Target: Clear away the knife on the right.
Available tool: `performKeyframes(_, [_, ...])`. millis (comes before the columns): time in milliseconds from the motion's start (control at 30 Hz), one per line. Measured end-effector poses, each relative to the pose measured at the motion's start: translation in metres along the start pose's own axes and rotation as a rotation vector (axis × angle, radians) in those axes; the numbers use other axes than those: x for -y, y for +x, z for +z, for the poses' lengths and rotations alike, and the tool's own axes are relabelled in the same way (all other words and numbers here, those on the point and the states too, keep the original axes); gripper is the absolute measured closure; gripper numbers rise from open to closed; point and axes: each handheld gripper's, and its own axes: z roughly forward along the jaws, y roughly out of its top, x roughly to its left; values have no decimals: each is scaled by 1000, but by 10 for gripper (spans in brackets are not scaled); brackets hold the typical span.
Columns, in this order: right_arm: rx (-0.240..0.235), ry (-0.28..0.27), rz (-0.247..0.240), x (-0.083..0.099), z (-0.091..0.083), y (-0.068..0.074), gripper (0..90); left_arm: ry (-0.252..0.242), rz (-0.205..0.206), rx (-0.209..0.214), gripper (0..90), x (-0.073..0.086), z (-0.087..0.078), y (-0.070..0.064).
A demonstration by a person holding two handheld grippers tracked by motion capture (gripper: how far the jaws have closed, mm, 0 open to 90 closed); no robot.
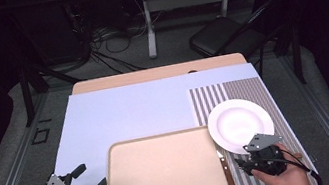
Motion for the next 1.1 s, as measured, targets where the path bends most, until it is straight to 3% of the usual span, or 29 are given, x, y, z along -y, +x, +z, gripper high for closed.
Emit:
performKeyframes(133, [45, -35, -7, 3, -6, -6, 454, 1, 1, -8, 123, 0, 0, 0])
performKeyframes(400, [120, -34, 43, 16, -17, -18, 397, -6, 2, -9, 123, 0, -3, -1])
performKeyframes(500, [126, -39, 63, 22, -20, -21, 392, 0, 11, -13, 123, -1, -2, -2])
performKeyframes(700, [191, -75, 132, 34, -27, -29, 242, -3, 6, -15, 123, -2, -2, -4])
performKeyframes(1100, [207, -99, 136, 42, -22, -31, 110, -5, 4, -13, 123, -2, -3, -2])
